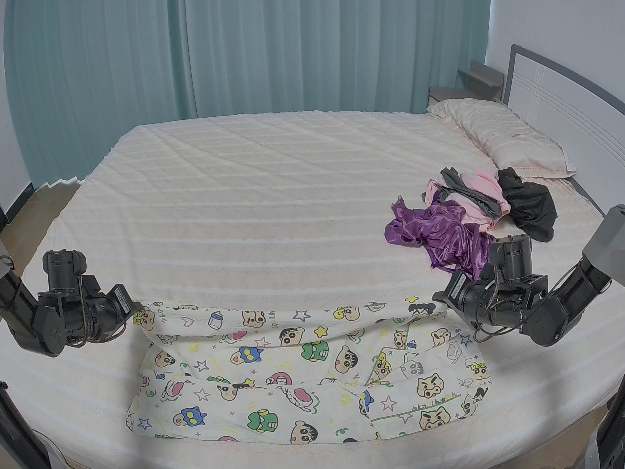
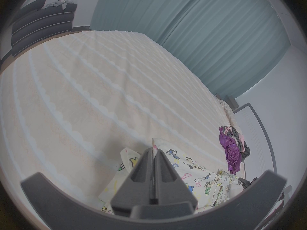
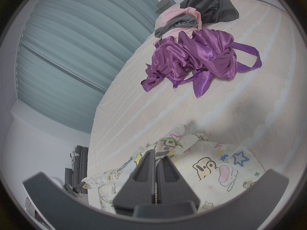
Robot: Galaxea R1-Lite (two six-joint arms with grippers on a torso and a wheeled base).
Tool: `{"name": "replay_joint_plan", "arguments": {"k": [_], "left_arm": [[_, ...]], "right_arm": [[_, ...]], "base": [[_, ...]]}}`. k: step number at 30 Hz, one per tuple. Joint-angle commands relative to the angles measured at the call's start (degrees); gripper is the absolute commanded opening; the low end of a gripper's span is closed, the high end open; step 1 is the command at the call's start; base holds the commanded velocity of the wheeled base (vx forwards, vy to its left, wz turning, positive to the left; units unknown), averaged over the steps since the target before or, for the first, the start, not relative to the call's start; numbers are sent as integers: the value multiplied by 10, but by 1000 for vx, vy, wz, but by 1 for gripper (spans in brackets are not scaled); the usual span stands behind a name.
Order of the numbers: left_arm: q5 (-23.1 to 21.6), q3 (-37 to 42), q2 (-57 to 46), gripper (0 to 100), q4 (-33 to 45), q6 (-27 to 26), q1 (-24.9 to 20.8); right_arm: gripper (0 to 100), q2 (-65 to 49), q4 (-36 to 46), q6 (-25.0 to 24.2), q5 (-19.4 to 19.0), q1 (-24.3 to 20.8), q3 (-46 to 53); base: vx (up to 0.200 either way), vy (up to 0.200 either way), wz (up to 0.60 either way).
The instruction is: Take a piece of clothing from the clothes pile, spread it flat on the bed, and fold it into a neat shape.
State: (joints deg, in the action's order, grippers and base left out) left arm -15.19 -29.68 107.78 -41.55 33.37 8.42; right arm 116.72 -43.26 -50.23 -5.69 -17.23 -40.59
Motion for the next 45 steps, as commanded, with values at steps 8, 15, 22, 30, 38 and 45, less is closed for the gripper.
{"name": "replay_joint_plan", "arguments": {"k": [8,15,22,30,38,45], "left_arm": [[0,39,2,0,-1,-15,0],[-5,89,4,0,-6,-32,1],[-5,116,3,0,-6,-34,1],[-5,141,2,0,-6,-35,1],[0,181,-10,100,-6,-83,3],[0,189,-78,100,-3,-78,19]], "right_arm": [[0,1,-44,28,1,-8,82],[0,5,-103,54,1,-9,143],[0,11,-108,59,2,-19,170],[0,20,-147,65,11,-33,199],[100,8,-150,69,34,-35,220],[100,-57,-142,79,65,-36,219]], "base": [[0,0,0],[0,0,0],[0,0,0],[0,0,0],[0,0,0],[0,0,0]]}}
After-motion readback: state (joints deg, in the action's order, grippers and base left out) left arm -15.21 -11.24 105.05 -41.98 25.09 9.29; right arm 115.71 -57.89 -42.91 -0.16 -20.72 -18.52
